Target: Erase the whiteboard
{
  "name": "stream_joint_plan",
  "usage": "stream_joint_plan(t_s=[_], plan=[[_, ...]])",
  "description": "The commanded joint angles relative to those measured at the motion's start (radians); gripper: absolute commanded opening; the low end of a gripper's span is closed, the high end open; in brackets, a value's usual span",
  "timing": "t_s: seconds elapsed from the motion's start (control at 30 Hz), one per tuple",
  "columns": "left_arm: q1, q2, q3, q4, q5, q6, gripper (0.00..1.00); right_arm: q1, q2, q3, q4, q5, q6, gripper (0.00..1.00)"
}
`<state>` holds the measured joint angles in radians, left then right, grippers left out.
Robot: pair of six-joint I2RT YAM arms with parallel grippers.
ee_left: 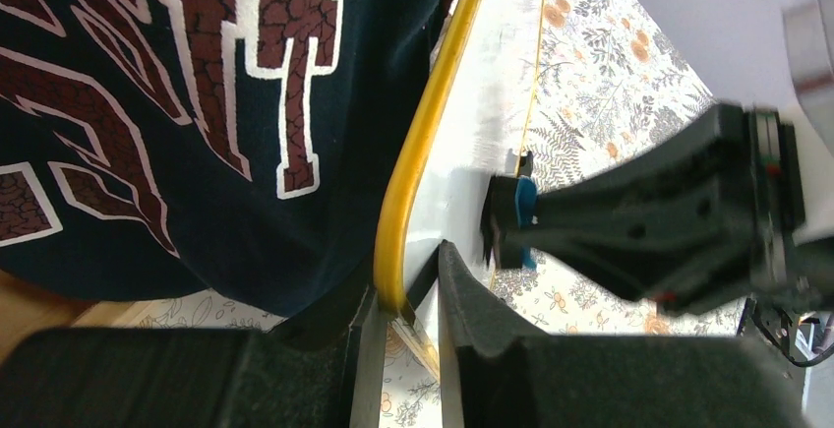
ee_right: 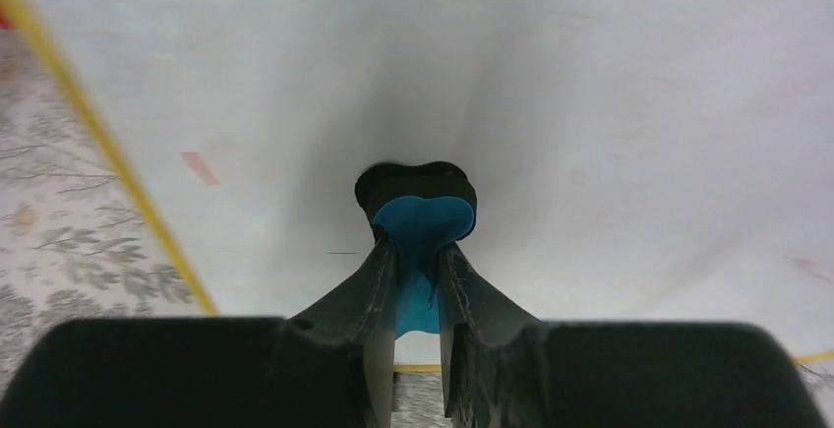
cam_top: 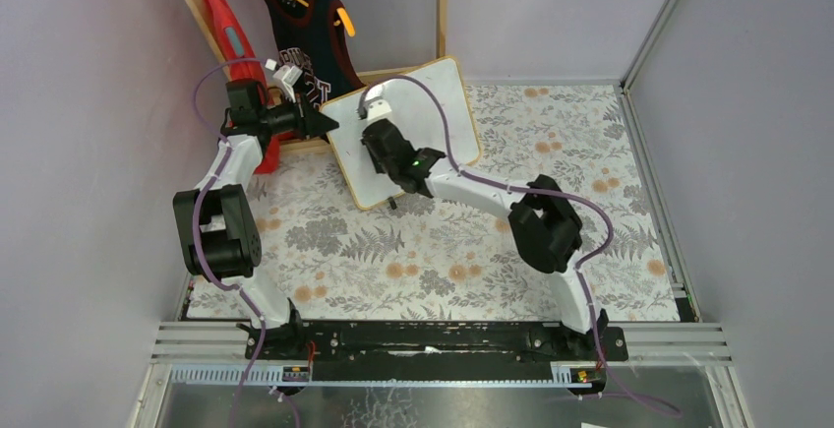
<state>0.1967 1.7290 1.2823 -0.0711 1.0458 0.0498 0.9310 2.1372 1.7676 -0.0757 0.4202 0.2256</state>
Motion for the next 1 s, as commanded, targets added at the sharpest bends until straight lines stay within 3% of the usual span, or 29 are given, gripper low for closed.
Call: stream_joint_plan(t_s=[0.0, 0.27, 0.67, 0.97], plan=[[-0.01, 0.018, -0.035, -0.073, -0.113, 0.128, 0.0, -0.115, -0.074, -0.082, 0.019, 0.062, 0.011, 0.0], [-0.012, 0.021, -0.037, -0.073, -0.116, 0.128, 0.0, -0.088, -0.04, -0.037, 0.022, -0.04, 0.067, 0.0], [-0.017, 0.018, -0.039, -0.073, -0.116, 0.127, 0.0, 0.072, 0.157, 0.267, -0.072, -0.048, 0.035, 0.0], [-0.019, 0.018, -0.039, -0.073, -0.117, 0.128, 0.0, 0.079, 0.16, 0.297, -0.038, -0.085, -0.017, 0.0]])
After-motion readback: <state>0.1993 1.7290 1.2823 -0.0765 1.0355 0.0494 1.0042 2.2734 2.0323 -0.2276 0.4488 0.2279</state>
